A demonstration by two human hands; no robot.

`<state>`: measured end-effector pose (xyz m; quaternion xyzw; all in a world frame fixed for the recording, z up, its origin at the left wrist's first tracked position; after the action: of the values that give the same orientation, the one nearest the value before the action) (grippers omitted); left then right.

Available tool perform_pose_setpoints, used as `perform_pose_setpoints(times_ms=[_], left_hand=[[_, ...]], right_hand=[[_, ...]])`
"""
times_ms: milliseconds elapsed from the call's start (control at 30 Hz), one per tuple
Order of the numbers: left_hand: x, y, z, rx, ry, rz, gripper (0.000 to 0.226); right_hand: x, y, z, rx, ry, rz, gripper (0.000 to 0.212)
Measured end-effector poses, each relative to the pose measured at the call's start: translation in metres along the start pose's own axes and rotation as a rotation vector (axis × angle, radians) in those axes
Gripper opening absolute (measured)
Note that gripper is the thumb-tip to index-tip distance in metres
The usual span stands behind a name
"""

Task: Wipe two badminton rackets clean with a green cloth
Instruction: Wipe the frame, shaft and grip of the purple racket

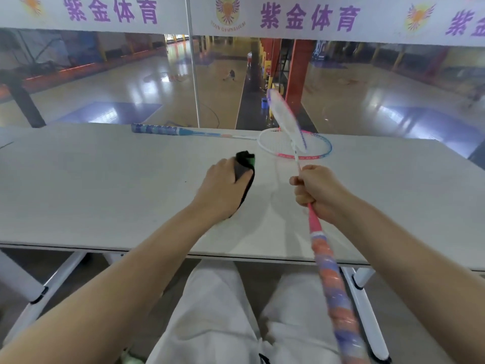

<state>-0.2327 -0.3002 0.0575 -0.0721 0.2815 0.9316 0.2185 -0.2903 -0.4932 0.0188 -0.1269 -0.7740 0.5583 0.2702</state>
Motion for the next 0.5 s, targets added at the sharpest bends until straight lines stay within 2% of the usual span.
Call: perform_pose_setpoints(times_ms=[67, 200, 300, 433, 500], left_hand=[[0.007, 0.020, -0.013, -0.160, 0.030, -0.165, 0.024], [0.027, 0.059, -0.067, -0.425, -0.092, -0.494, 0.021], [0.029, 0.074, -0.086, -0.458, -0.126, -0.550, 0.028], [0.037, 0.075, -0.102, -0.474, -0.206, -0.560, 0.063], [0.040, 0.064, -0.102, -0.482, -0.204, -0.587, 0.068]], right_hand=[[0.005, -0.001, 0.006, 0.116, -0.051, -0.005, 0.025], [0.012, -0.010, 0.012, 0.308, -0.104, 0.035, 0.026], [0.012, -0.015, 0.009, 0.418, -0.130, 0.051, 0.021], [0.003, -0.017, 0.000, 0.562, -0.181, 0.108, 0.012], [-0.003, -0.012, -0.004, 0.606, -0.193, 0.135, 0.011]])
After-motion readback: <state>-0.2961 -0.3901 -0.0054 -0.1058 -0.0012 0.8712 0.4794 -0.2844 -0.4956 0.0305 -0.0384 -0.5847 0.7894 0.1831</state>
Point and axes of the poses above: each hand's wrist, its own x-axis away from the middle knuckle, its own z-axis out of the back of the hand, y = z × x, the point moved 9 cm from there along -x, towards the middle knuckle, and after that the axes turned 13 degrees about -x, right-handed, at the moved point
